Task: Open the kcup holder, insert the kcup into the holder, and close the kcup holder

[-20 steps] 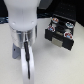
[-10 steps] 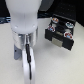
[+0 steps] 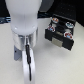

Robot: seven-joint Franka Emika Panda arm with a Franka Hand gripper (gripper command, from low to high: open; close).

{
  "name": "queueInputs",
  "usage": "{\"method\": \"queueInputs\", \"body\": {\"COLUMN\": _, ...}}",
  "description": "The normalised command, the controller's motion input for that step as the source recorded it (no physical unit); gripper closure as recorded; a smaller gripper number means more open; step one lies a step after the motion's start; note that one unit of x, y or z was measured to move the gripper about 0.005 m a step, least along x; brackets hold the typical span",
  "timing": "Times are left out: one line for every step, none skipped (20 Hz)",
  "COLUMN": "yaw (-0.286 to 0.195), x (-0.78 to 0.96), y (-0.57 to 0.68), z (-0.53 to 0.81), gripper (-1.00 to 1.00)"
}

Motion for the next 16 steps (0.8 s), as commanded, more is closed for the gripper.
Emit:
{"method": "queueInputs", "body": {"yaw": -0.018, "x": 0.05, "y": 0.00, "z": -0.01, "gripper": 1.00}}
{"method": "queueInputs", "body": {"yaw": -0.030, "x": 0.08, "y": 0.00, "z": 0.04, "gripper": 1.00}}
{"method": "queueInputs", "body": {"yaw": -0.025, "x": 0.06, "y": 0.00, "z": 0.05, "gripper": 1.00}}
{"method": "queueInputs", "body": {"yaw": 0.003, "x": -0.01, "y": 0.02, "z": -0.02, "gripper": 1.00}}
{"method": "queueInputs", "body": {"yaw": -0.002, "x": 0.01, "y": 0.03, "z": 0.00, "gripper": 1.00}}
{"method": "queueInputs", "body": {"yaw": -0.021, "x": 0.06, "y": 0.02, "z": 0.06, "gripper": 1.00}}
{"method": "queueInputs", "body": {"yaw": -0.029, "x": 0.07, "y": 0.00, "z": 0.05, "gripper": 1.00}}
{"method": "queueInputs", "body": {"yaw": -0.004, "x": 0.01, "y": 0.02, "z": 0.01, "gripper": 1.00}}
{"method": "queueInputs", "body": {"yaw": -0.009, "x": 0.01, "y": 0.02, "z": 0.01, "gripper": 1.00}}
{"method": "queueInputs", "body": {"yaw": -0.041, "x": 0.07, "y": -0.01, "z": 0.05, "gripper": 1.00}}
{"method": "queueInputs", "body": {"yaw": -0.016, "x": 0.03, "y": 0.04, "z": 0.06, "gripper": 1.00}}
{"method": "queueInputs", "body": {"yaw": -0.015, "x": 0.02, "y": 0.10, "z": 0.14, "gripper": 1.00}}
{"method": "queueInputs", "body": {"yaw": -0.017, "x": 0.03, "y": 0.14, "z": 0.24, "gripper": 1.00}}
{"method": "queueInputs", "body": {"yaw": -0.002, "x": 0.01, "y": 0.38, "z": 0.67, "gripper": 1.00}}
{"method": "queueInputs", "body": {"yaw": -0.016, "x": 0.01, "y": 0.44, "z": 0.71, "gripper": 1.00}}
{"method": "queueInputs", "body": {"yaw": -0.023, "x": 0.00, "y": 0.45, "z": 0.74, "gripper": 1.00}}
